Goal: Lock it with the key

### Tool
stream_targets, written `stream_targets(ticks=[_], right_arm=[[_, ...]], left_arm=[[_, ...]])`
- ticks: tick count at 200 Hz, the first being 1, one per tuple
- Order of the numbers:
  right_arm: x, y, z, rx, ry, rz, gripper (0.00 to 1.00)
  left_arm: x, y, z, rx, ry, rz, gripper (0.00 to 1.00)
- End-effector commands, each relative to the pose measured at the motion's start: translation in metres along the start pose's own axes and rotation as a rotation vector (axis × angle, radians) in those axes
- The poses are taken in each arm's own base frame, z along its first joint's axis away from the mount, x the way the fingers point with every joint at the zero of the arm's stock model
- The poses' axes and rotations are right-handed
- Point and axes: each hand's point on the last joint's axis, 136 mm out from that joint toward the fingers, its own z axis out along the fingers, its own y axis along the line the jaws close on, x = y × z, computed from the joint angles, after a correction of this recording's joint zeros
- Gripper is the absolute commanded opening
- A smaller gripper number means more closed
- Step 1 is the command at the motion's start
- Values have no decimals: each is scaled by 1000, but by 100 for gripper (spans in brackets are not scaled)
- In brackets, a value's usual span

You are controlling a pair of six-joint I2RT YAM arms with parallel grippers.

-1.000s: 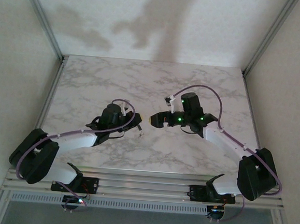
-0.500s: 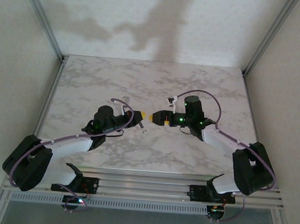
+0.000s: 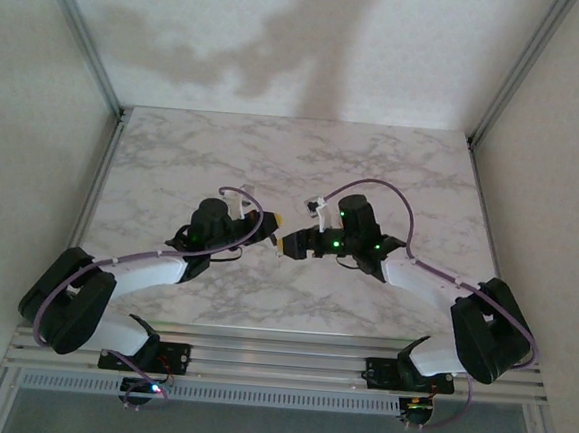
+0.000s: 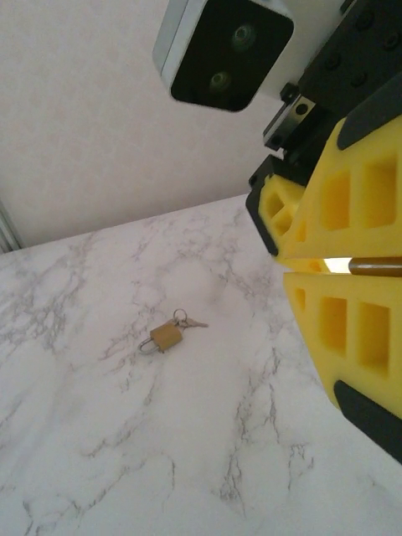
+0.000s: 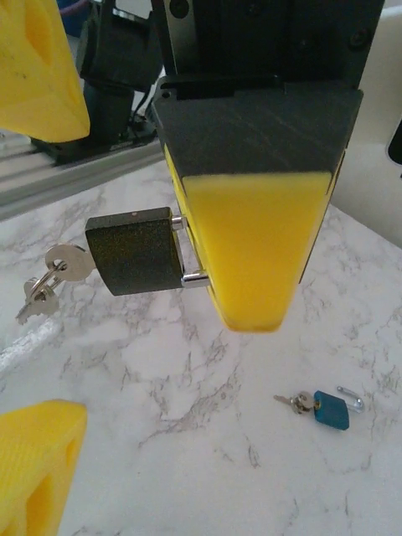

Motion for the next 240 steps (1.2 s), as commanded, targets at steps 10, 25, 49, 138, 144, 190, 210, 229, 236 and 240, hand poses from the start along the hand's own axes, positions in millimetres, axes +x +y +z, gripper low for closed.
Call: stream_targets(ticks=[10, 25, 49, 138, 144, 190, 210, 229, 236, 240], right_arm=[[3, 6, 2, 53, -4, -106, 73], [3, 5, 4, 79, -2, -125, 69], [4, 7, 8, 80, 7, -139, 64], [4, 9, 19, 106, 10, -166, 53], [2, 10, 19, 106, 5, -166, 53], [0, 7, 24, 119, -3, -156, 45], [0, 7, 26, 117, 1, -156, 42], [1, 6, 26, 122, 5, -158, 39], [2, 6, 26, 124, 6, -157, 38], [2, 5, 26, 127, 7, -155, 38]], left_arm=[[-13, -3, 6, -4, -23, -9, 0], [-11, -3, 8, 1, -9, -16, 0], [-9, -1, 9, -5, 2, -21, 0], [1, -9, 16, 7, 38, -5, 0], [1, -9, 16, 7, 39, -4, 0], [8, -14, 21, 7, 60, 17, 0], [10, -18, 22, 8, 63, 28, 0], [7, -19, 21, 6, 55, 31, 0], [7, -20, 21, 7, 54, 34, 0], [7, -20, 21, 7, 55, 35, 0]])
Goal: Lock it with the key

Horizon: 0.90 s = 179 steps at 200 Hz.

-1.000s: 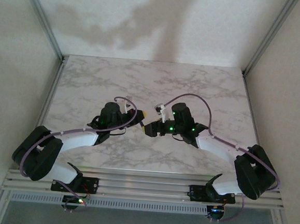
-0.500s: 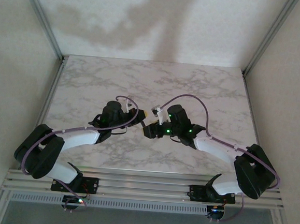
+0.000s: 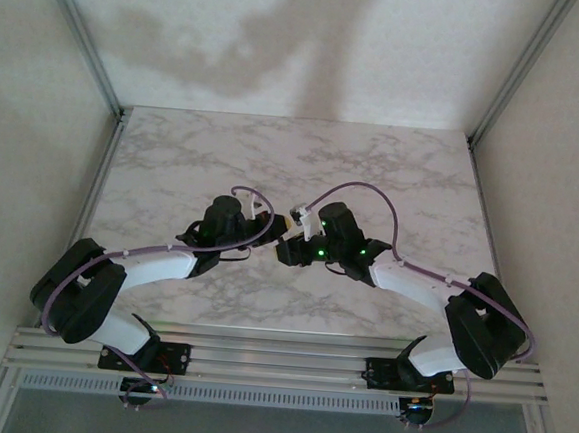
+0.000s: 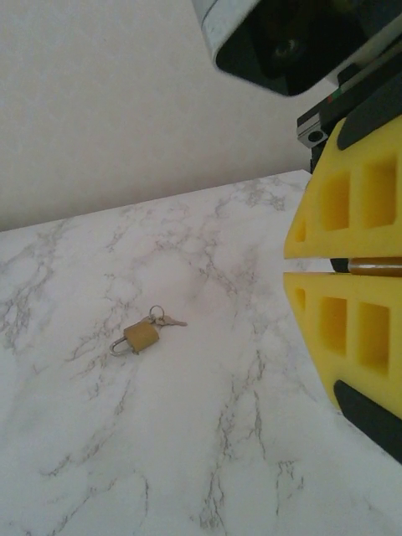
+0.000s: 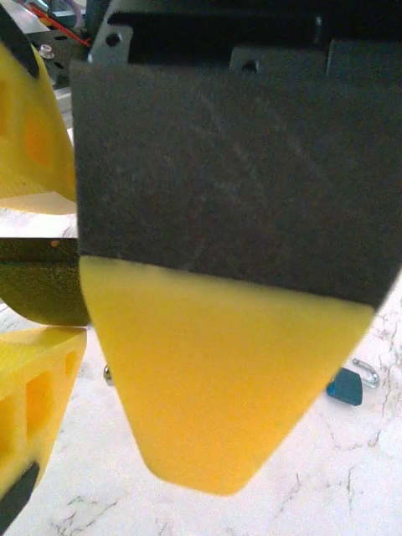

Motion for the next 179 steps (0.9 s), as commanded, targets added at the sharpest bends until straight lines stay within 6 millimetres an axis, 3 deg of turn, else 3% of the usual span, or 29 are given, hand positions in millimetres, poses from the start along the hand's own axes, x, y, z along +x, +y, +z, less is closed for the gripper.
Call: stream_targets(ticks=[1, 42, 75, 104, 126, 162, 179], right_arm=[[-16, 8, 0, -5, -35, -29, 37], [-16, 4, -3, 24, -46, -36, 27], [-16, 4, -3, 29, -46, -36, 25], [-16, 3, -3, 28, -44, -35, 16], [-16, 4, -3, 25, -42, -37, 0], [-16, 7, -11, 26, -49, -54, 0], [-17, 10, -16, 6, -60, -55, 0]], left_arm=[[-8, -16, 1, 30, -17, 41, 0], [-8, -17, 0, 30, -16, 45, 0], [-7, -14, -2, 17, -15, 51, 0], [-8, -14, -3, 13, -19, 56, 0], [-9, -18, -4, 19, -22, 60, 0], [-21, -25, -13, 18, -49, 77, 0], [-27, -26, -22, 9, -72, 81, 9]])
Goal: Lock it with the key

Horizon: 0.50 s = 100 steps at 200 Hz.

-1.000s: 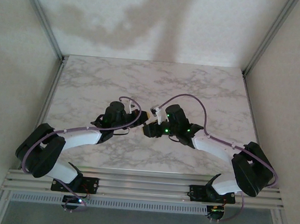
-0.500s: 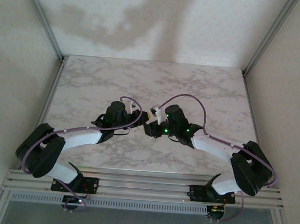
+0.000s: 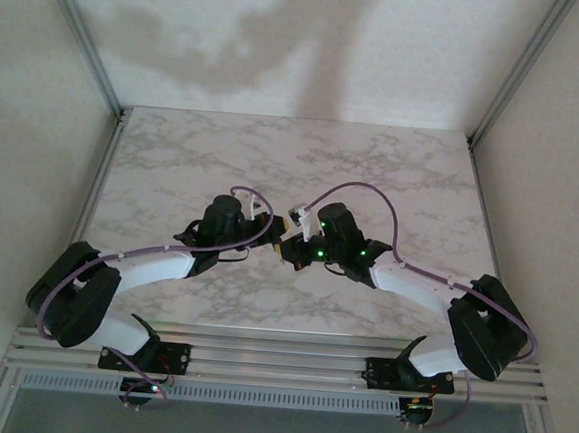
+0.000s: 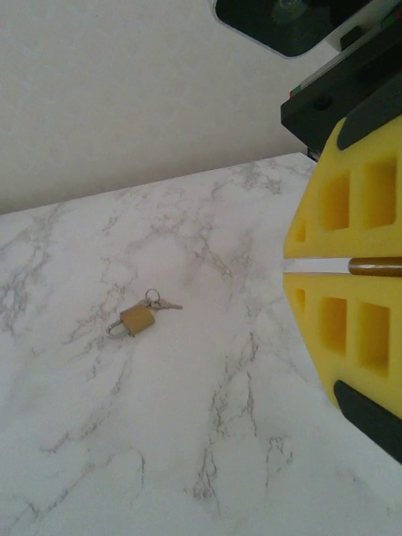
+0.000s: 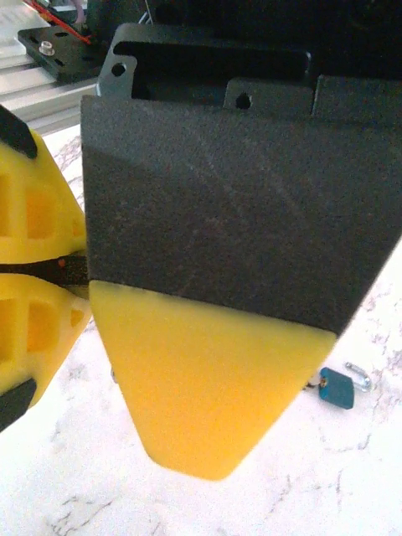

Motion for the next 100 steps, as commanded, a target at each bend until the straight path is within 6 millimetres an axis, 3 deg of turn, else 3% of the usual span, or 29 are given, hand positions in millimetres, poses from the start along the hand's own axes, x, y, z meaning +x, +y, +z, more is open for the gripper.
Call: stream_targets(ticks=[1, 39, 70, 100], right_arm=[[-14, 5, -12, 1, -45, -26, 0], [-16, 20, -19, -90, -49, -29, 0], [-16, 48, -26, -238, -41, -40, 0], [-16, 77, -37, -407, -22, -53, 0]], left_arm=[[-27, -27, -17, 47, -77, 52, 10], [-33, -21, -32, 19, -109, 58, 37], [-37, -8, -45, -8, -158, 41, 64], [-35, -2, -45, 3, -158, 16, 73]])
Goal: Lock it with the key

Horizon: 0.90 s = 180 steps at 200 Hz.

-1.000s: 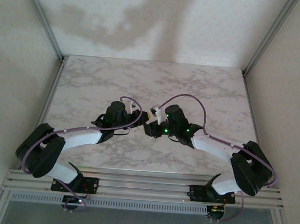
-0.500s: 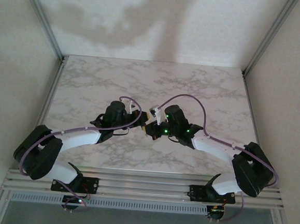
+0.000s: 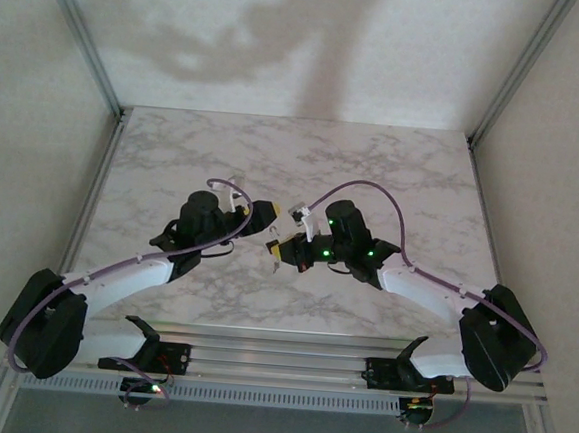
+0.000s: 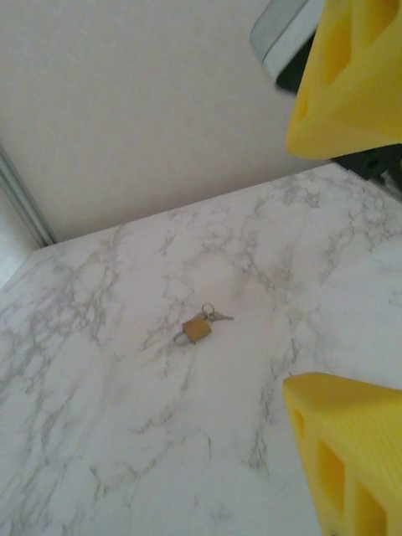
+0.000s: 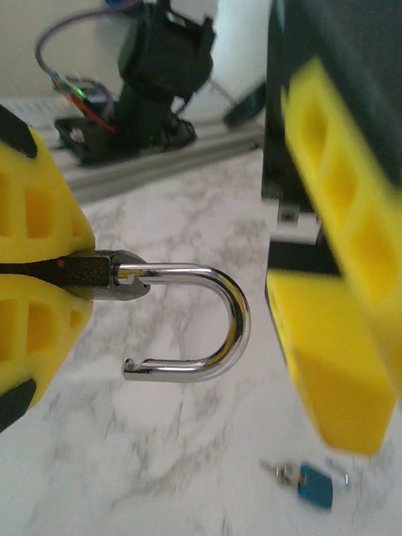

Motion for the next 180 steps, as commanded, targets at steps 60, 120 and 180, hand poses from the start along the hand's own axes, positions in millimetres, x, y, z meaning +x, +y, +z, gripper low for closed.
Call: stream_targets(ticks=[60, 120, 180], right_arm=[[-5, 58, -9, -340, 26, -13, 0], [-6, 60, -5, -371, 46, 3, 0], [-9, 68, -4, -430, 49, 21, 0]], left_arm=[[4, -27, -15, 214, -17, -50, 83], [10, -61, -52, 415, -45, -26, 90], [25, -70, -59, 488, -7, -26, 91]])
